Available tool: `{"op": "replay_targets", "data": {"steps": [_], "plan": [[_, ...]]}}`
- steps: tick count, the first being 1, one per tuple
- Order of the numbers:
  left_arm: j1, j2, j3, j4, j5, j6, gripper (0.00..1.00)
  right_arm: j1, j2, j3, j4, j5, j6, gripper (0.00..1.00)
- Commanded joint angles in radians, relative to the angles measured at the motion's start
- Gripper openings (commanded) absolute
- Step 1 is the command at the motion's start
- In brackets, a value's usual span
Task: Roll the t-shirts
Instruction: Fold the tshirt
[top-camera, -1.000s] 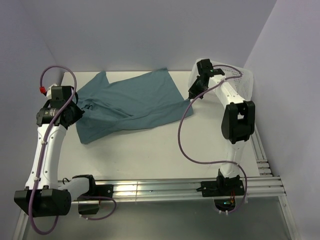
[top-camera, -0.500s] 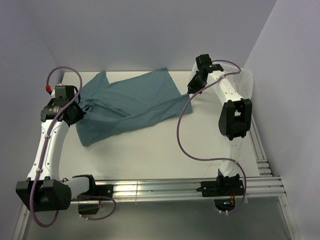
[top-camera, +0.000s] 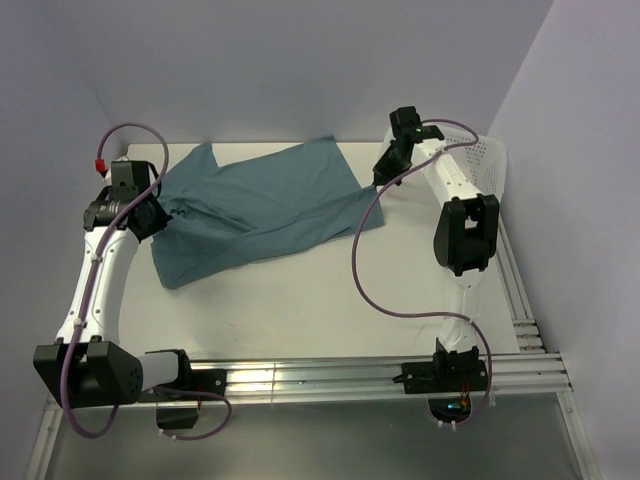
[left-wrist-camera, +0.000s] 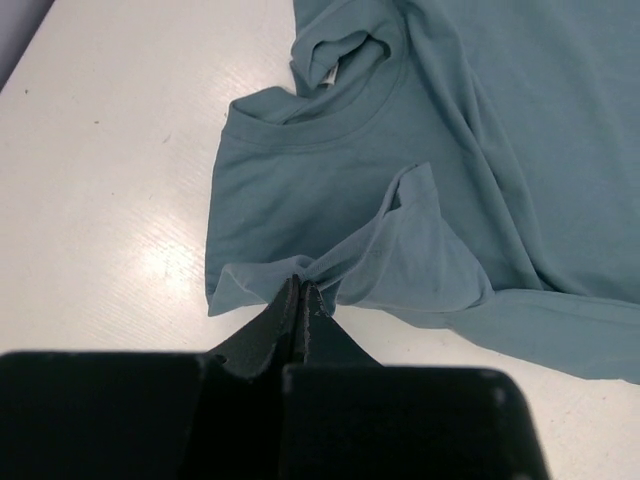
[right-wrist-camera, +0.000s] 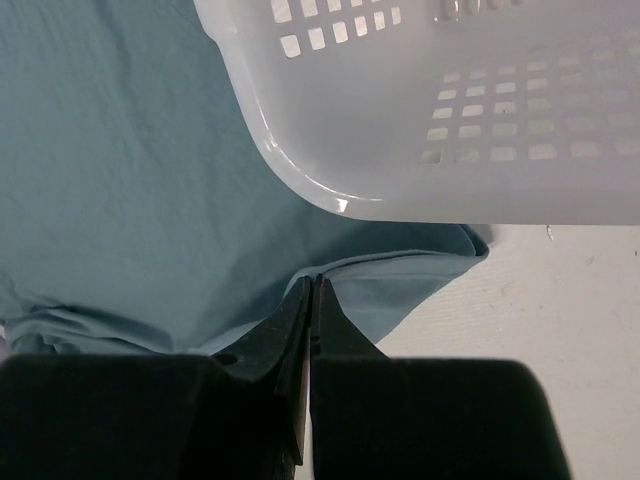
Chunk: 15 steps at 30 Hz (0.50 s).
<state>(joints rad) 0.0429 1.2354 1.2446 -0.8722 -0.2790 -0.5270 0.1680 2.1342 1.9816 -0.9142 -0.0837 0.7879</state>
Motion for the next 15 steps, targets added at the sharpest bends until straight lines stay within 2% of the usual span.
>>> {"op": "replay_targets", "data": {"steps": [1,15], "plan": [[0.005,0.009,0.067,0.041,-0.023,0.03,0.0,0.005,0.009,0.06,-0.011,-0.002,0.004,0.0],[0.014,0.044,0.075,0.056,-0.054,0.056,0.0,0.01,0.05,0.134,0.003,-0.03,0.01,0.0]]}}
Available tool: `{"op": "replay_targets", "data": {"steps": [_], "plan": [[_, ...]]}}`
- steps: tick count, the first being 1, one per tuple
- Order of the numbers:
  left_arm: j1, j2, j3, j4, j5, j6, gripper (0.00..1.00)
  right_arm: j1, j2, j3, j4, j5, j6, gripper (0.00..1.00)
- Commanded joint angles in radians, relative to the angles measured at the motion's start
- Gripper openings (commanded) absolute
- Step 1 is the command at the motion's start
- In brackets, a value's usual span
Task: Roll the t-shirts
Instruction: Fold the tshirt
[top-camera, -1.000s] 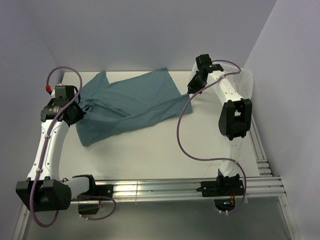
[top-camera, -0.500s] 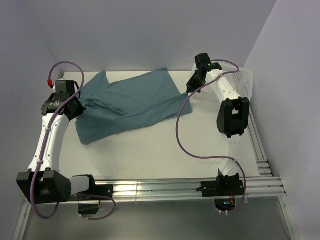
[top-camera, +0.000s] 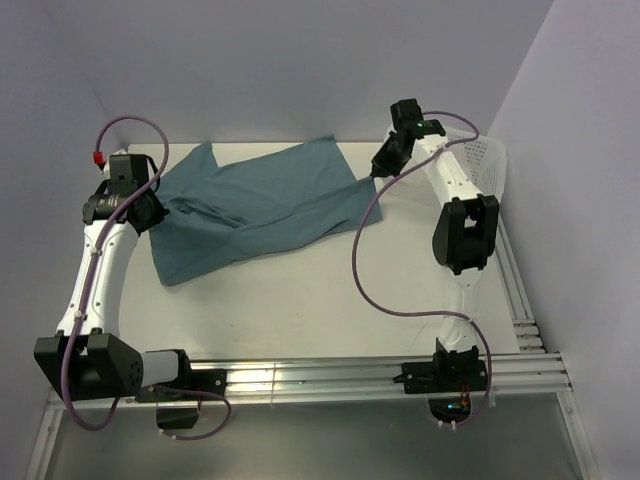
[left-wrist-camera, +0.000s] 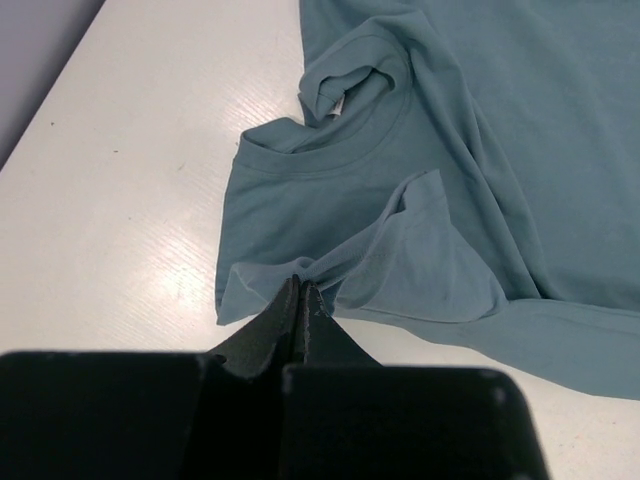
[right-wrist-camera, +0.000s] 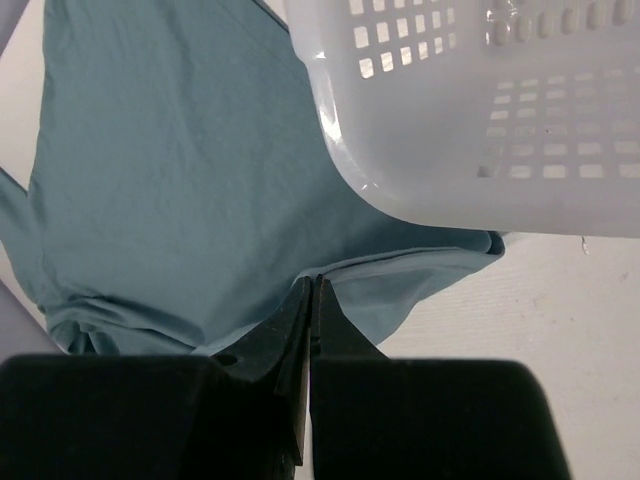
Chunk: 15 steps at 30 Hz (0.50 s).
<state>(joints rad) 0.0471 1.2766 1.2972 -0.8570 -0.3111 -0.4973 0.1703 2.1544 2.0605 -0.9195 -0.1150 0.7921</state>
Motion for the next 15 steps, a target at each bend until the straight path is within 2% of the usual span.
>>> {"op": "replay_targets", "data": {"steps": [1,15], "plan": [[0.011,0.003,0.024,0.047,-0.022,0.029,0.0,0.008,0.033,0.053,0.011,-0.002,0.007,0.0],[0.03,0.036,0.042,0.087,-0.013,0.059,0.0,0.018,0.099,0.105,-0.012,-0.017,-0.024,0.0]]}}
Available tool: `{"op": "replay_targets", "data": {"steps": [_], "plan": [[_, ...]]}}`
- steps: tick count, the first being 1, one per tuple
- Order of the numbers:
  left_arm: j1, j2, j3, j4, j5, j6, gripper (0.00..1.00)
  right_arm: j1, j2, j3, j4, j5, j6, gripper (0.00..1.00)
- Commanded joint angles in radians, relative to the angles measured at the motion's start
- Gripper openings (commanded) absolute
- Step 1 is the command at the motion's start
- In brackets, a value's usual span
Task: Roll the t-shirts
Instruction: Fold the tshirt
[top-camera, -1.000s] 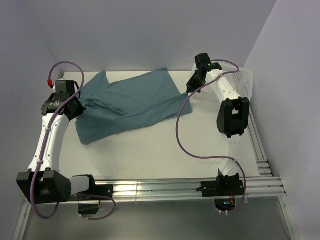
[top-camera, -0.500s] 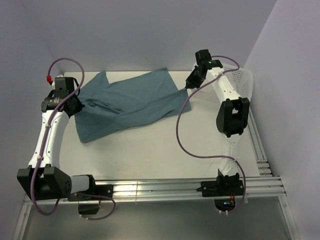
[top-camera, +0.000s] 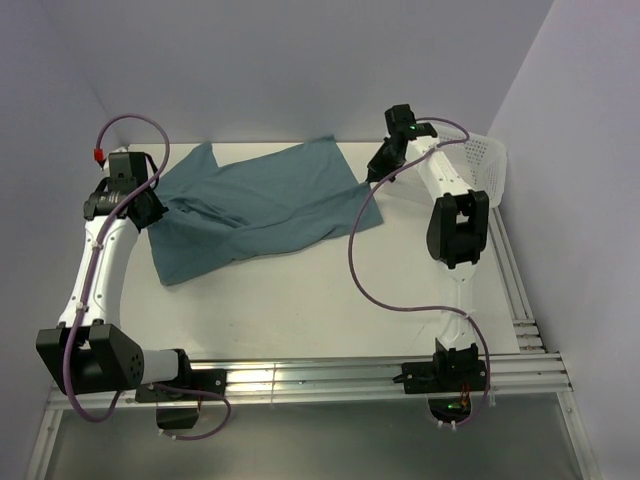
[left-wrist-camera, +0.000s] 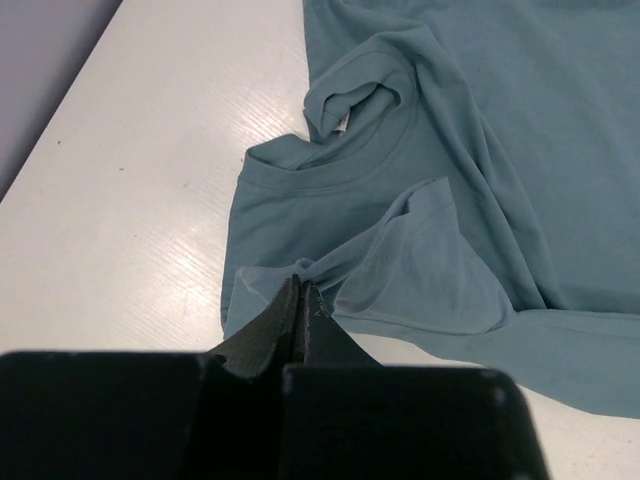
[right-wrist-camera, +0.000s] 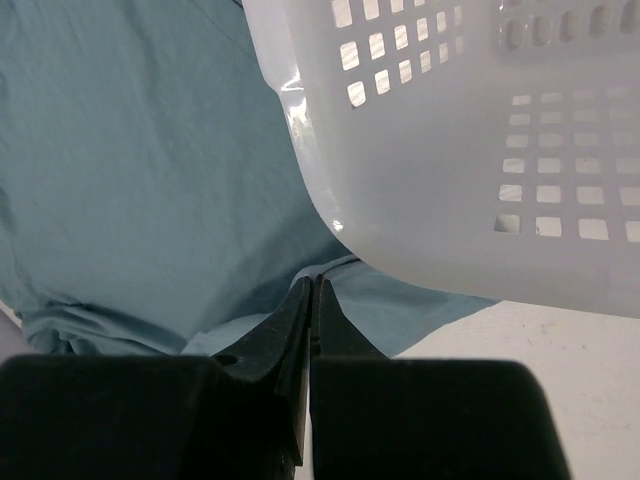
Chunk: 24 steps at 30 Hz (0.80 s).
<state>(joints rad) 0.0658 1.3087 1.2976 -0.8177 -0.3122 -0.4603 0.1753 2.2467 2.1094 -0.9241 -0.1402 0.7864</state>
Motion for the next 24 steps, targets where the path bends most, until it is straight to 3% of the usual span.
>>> {"op": "replay_targets", "data": {"steps": [1,8,24], "plan": [[0.014,0.004,0.042,0.049,-0.011,0.025,0.0,0.015,0.01,0.055,-0.005,0.008,-0.019,0.0],[0.023,-0.025,-0.009,0.048,-0.008,0.031,0.0,0.026,0.019,0.072,-0.038,0.024,-0.036,0.0],[0.025,-0.167,-0.122,0.06,0.148,0.028,0.0,0.024,-0.363,-0.46,0.087,0.07,-0.067,0.0]]}}
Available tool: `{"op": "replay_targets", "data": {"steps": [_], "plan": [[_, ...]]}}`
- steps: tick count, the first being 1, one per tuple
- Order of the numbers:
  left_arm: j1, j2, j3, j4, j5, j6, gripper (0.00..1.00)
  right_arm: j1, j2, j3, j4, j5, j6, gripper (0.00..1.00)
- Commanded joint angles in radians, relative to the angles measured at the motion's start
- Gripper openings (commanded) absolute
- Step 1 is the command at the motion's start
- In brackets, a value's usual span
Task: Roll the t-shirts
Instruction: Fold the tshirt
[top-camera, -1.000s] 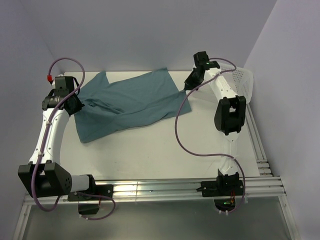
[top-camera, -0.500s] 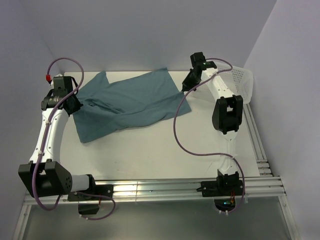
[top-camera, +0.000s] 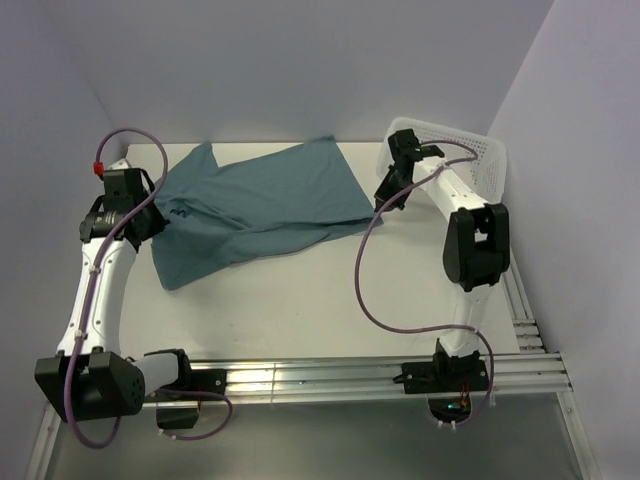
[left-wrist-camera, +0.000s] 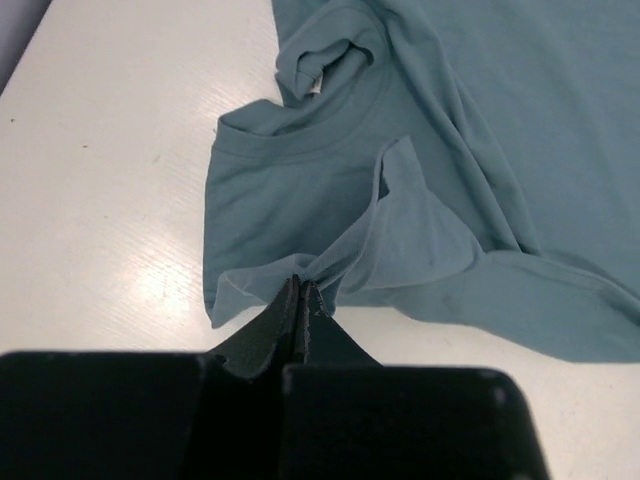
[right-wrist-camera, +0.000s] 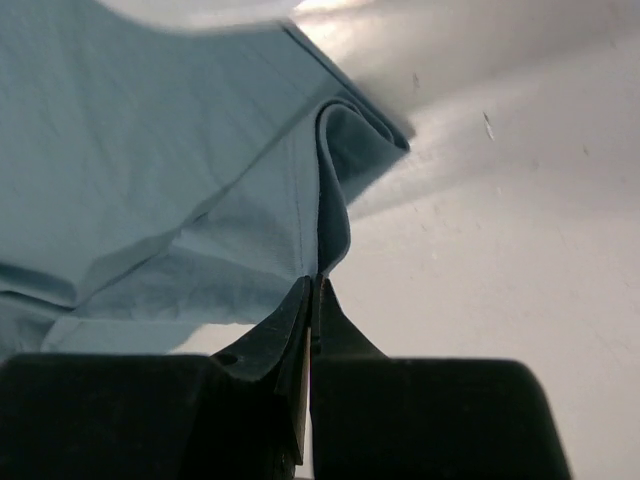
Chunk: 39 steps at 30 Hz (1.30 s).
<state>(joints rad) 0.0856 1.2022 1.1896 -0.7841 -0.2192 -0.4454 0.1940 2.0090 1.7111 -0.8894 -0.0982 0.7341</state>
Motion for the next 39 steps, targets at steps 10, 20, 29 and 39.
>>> {"op": "replay_targets", "data": {"steps": [10,20,29,39], "plan": [[-0.012,-0.229,-0.096,0.031,0.147,-0.007,0.0,0.002,-0.346,-0.289,0.092,0.052,-0.021,0.0],[-0.015,-0.371,-0.17,0.046,0.159,0.01,0.0,0.002,-0.475,-0.469,0.182,0.068,-0.006,0.0],[-0.038,-0.382,-0.16,0.008,0.083,0.028,0.0,0.001,-0.414,-0.351,0.164,0.057,0.01,0.0],[-0.04,-0.287,-0.12,0.011,0.064,0.034,0.0,0.001,-0.227,-0.128,0.055,0.063,-0.001,0.0]]}}
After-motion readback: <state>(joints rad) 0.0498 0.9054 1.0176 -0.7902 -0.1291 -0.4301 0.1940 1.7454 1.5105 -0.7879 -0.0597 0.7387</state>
